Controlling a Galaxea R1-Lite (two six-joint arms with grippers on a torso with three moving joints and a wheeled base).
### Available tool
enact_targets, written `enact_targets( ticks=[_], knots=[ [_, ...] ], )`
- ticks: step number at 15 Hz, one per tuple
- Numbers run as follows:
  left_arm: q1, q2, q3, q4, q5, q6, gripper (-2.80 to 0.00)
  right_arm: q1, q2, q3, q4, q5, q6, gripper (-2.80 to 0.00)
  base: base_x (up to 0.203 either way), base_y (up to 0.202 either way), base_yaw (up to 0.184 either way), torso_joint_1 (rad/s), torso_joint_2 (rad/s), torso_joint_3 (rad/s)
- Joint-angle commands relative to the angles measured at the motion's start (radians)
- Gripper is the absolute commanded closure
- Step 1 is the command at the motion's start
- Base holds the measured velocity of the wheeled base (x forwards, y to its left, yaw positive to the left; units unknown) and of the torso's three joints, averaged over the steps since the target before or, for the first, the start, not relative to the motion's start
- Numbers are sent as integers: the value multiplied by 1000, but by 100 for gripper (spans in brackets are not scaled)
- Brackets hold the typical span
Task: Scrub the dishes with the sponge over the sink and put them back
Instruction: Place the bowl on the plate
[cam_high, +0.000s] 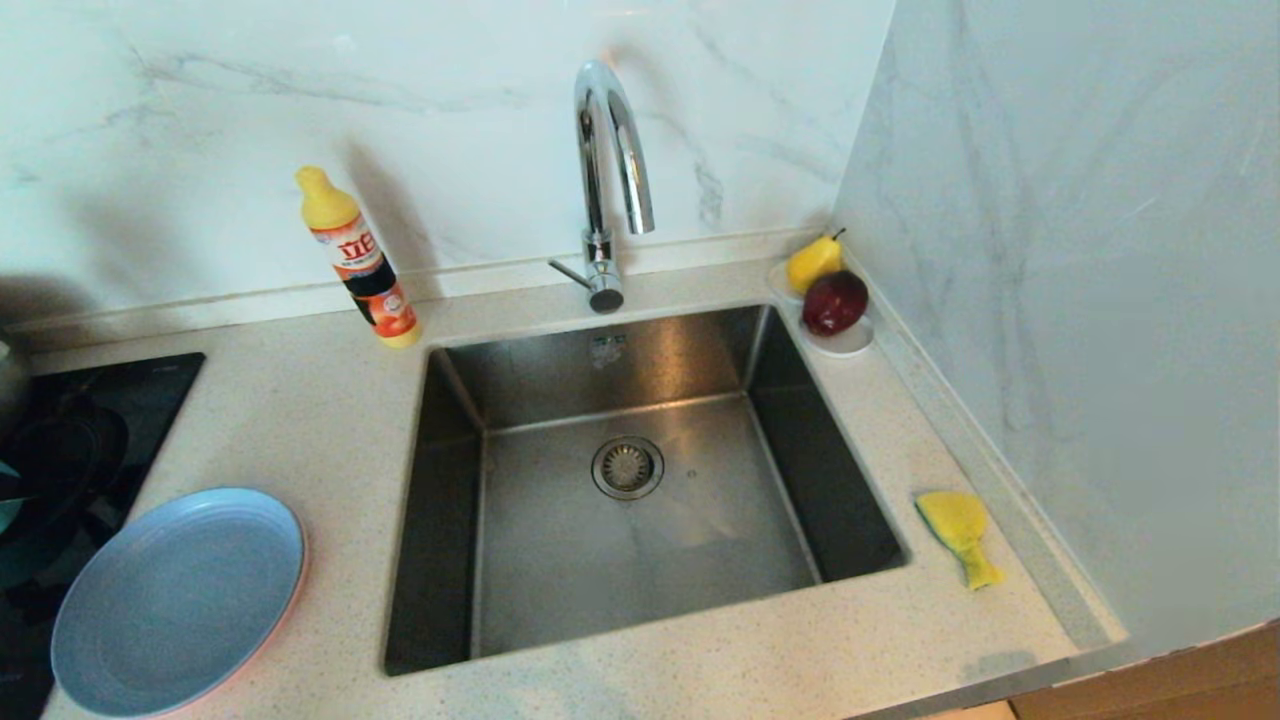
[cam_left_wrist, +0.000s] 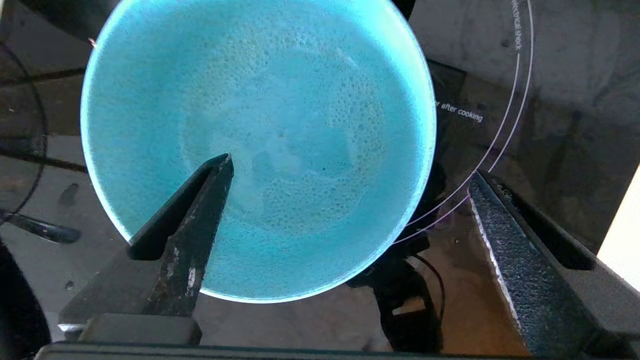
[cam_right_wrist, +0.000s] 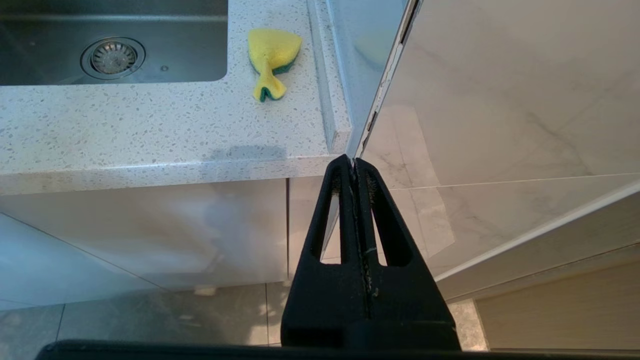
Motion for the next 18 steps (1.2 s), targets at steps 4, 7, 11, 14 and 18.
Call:
enact_targets(
  ticks=[4,7,11,14,18],
  knots=[
    [-1,0,9,7,-1,0,0,0,0,0,0,0,-1,0,0,0,0,0,0,0],
    [-1,-11,12,10,-1,-4,0,0,0,0,0,0,-1,0,0,0,0,0,0,0],
    [-1,-70,23,29,-3,-5,0,0,0,0,0,2,-1,0,0,0,0,0,0,0],
    [-1,-149,22,99,-47,-6,0,0,0,0,0,0,-1,0,0,0,0,0,0,0],
    [-6,-252,23,229,-66,-1,0,0,0,0,0,0,-1,0,0,0,0,0,0,0]
  ],
)
